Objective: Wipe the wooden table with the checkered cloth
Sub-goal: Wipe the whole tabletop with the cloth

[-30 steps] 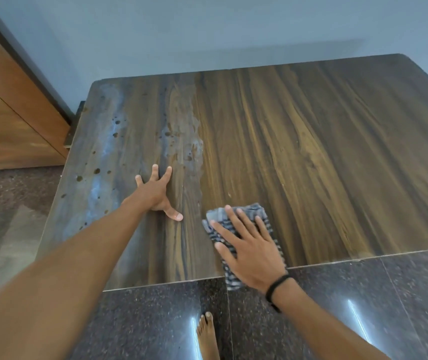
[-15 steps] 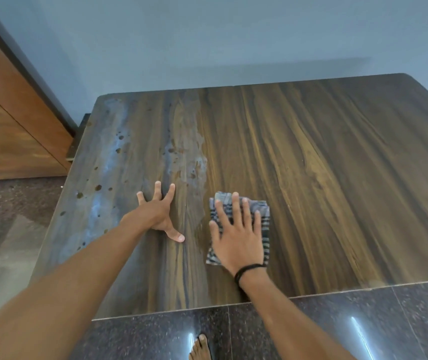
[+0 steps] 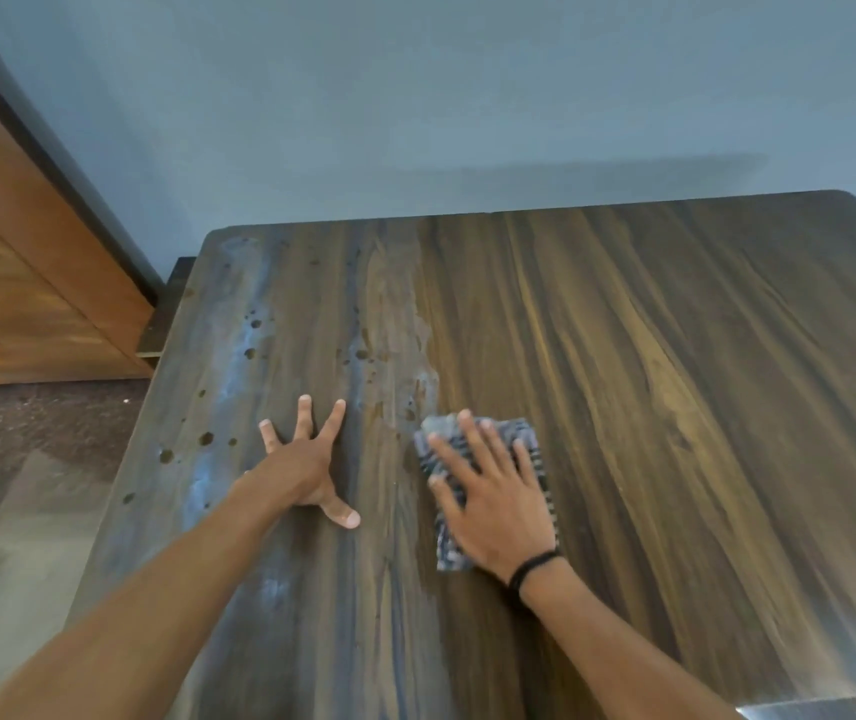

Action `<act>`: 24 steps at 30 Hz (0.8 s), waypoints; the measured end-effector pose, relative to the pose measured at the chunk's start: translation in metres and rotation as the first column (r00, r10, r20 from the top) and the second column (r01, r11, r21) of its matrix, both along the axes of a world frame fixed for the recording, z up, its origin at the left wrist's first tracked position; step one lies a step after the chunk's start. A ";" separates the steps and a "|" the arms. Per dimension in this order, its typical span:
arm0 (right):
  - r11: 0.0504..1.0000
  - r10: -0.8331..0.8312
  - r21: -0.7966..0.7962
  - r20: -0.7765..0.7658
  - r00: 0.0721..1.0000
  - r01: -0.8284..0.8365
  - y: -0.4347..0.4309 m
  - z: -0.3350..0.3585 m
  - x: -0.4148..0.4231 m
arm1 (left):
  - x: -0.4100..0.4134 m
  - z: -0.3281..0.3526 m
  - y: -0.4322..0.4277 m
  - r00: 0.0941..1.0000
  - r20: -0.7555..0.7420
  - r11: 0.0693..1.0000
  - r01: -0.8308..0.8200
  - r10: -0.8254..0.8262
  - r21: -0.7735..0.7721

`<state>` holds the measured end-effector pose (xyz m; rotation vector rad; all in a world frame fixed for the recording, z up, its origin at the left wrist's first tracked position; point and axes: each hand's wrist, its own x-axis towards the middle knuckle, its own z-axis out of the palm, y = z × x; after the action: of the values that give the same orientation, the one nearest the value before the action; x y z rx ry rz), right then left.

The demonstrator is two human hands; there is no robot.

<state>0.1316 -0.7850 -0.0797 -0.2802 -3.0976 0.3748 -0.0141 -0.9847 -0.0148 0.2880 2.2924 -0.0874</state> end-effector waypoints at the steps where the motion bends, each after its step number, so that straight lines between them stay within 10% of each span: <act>1: 0.998 -0.070 -0.003 0.028 0.997 0.070 0.000 0.005 -0.016 | -0.001 0.000 0.000 1.000 0.013 1.000 -0.016 0.017 -0.008; 24: 1.000 -0.014 0.025 0.009 1.000 0.014 -0.014 -0.002 -0.119 | -0.001 -0.001 -0.008 0.996 0.093 0.999 0.005 -0.010 0.047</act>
<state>0.0126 -0.7986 -0.0820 -0.3042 -3.1051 0.3353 -0.0154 -0.9923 -0.0154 0.3183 2.2030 -0.0234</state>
